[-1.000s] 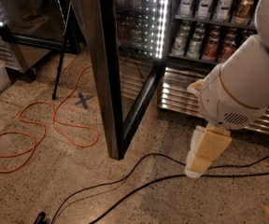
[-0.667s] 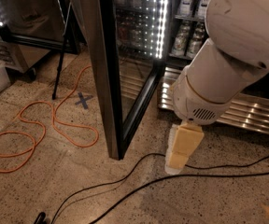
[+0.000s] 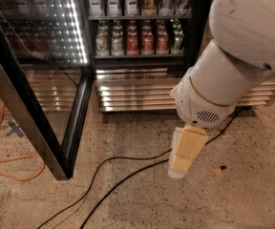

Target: Close left fridge door

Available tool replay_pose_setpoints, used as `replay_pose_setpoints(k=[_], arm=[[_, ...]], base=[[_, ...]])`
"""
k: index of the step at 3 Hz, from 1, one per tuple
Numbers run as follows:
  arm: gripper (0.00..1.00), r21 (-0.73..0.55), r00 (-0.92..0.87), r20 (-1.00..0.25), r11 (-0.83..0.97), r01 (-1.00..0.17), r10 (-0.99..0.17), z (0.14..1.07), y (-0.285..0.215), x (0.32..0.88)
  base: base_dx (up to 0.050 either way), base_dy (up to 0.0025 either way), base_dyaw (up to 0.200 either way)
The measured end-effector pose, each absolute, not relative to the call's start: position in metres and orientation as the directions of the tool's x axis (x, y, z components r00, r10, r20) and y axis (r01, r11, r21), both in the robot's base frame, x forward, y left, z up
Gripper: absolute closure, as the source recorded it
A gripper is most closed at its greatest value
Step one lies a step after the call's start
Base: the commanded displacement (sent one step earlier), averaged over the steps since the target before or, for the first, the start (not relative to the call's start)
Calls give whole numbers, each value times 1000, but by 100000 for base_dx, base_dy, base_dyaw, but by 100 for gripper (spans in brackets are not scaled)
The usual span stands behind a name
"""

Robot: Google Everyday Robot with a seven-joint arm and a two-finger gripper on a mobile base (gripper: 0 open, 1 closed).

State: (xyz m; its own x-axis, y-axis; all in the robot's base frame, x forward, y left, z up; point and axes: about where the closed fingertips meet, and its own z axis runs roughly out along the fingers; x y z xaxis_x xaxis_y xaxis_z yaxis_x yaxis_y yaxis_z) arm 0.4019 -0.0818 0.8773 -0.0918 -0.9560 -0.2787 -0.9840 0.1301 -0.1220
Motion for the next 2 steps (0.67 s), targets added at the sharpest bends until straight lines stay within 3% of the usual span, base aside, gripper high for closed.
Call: replay_pose_setpoints(k=[2], arm=[[0, -122, -92, -279, 130, -984, -956, 877, -82, 402]], base=[[1, -2, -19181]])
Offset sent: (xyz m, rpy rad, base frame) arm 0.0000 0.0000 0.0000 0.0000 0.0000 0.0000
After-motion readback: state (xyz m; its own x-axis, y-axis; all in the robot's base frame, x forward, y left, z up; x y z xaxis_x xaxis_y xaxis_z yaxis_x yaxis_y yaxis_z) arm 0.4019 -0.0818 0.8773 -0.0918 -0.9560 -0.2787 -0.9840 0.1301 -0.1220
